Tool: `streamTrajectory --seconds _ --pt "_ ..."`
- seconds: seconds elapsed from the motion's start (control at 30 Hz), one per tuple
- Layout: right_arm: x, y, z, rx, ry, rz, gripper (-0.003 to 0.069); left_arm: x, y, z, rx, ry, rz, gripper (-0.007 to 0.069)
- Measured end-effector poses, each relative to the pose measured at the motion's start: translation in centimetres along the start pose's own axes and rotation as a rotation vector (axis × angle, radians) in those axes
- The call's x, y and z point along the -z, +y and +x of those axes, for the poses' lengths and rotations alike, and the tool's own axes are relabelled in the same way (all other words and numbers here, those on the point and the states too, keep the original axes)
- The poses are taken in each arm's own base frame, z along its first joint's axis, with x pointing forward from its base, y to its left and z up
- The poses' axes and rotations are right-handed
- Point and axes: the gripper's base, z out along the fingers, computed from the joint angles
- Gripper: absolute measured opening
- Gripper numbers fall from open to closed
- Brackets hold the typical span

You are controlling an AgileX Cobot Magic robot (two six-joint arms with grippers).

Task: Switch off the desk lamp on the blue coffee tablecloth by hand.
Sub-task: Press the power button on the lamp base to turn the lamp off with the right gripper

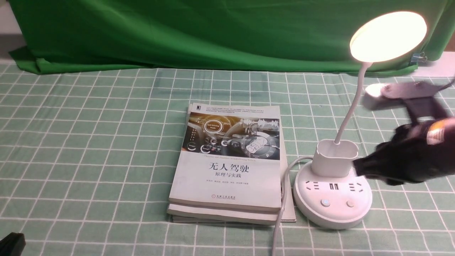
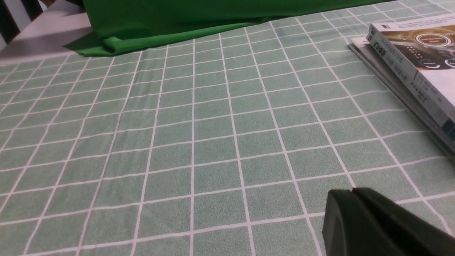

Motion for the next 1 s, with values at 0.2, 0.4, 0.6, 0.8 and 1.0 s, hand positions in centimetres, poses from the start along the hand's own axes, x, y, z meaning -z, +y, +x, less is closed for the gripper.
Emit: streamTrajectory --seconds 0.2,0.4,0.6,0.8,1.0 --pt "1.1 0.0 1.1 -0.006 0.01 -0.007 0.0038 0.0 0.0 0.0 0.0 0.0 0.0 0.0" --pt "-3.1 0.0 1.0 -0.005 0.163 0.005 0.0038 0.0 0.0 0.0 0.0 0.0 0.0 0.0" --pt "-6.7 -0.1 0.4 0.009 0.257 0.011 0.0038 0.0 0.0 0.0 0.0 0.0 0.0 0.0" --pt "-8.1 -0.1 -0.1 0.011 0.263 0.012 0.0038 0.0 0.0 0.0 0.0 0.0 0.0 0.0" --pt "-9.8 -0.1 0.2 0.009 0.304 0.016 0.0038 0.0 0.0 0.0 0.0 0.0 0.0 0.0"
